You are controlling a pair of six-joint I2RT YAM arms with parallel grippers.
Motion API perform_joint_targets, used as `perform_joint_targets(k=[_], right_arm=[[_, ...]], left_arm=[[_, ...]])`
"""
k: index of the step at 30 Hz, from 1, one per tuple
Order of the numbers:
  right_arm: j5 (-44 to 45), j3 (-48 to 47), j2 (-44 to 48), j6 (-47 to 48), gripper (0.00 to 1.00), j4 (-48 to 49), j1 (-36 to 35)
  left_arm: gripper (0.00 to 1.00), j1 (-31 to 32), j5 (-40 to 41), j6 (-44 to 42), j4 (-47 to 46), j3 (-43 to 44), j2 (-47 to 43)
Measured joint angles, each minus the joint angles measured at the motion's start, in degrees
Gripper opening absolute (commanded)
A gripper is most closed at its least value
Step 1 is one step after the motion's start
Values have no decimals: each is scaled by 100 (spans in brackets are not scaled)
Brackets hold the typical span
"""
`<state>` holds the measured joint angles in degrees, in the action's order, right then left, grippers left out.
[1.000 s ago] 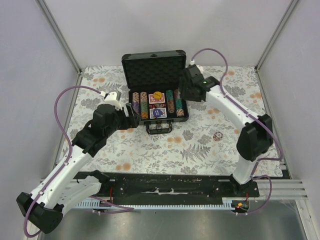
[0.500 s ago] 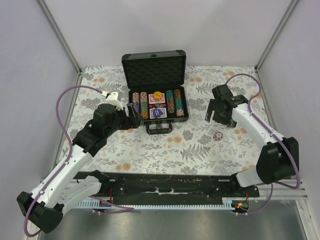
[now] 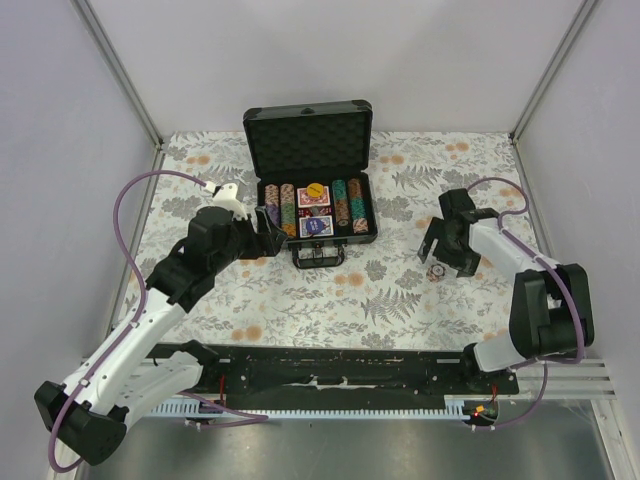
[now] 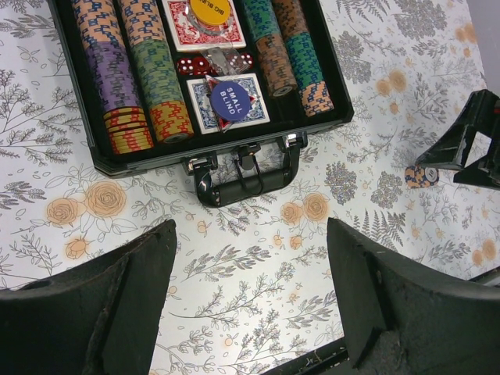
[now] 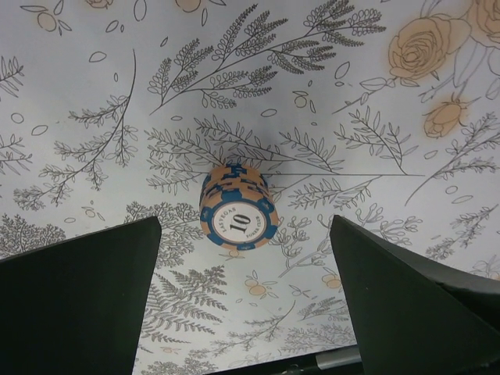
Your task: Pack up texas hold em set
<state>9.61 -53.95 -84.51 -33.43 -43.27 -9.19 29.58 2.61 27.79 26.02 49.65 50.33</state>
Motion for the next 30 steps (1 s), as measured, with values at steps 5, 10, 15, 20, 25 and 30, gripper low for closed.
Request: perform_joint_targets(k=[5,10,15,20,25,30], right_arm=[[-219,70,-356,-26,92,297,83],[-337,81,-664,-68,84,417,87],[-385,81,-824,-107,79,476,92],[-385,81,-855,-125,72,490,101],[-382,81,-868,-142,66,481,109],[-400,81,-872,-157,66,485,114]], left_arm=[[84,0,2,0,2,0,4],[83,0,7,2,2,0,4],[84,0,7,2,2,0,4],[84,0,7,2,2,0,33],[84,0,7,2,2,0,42],[84,0,7,0,2,0,42]])
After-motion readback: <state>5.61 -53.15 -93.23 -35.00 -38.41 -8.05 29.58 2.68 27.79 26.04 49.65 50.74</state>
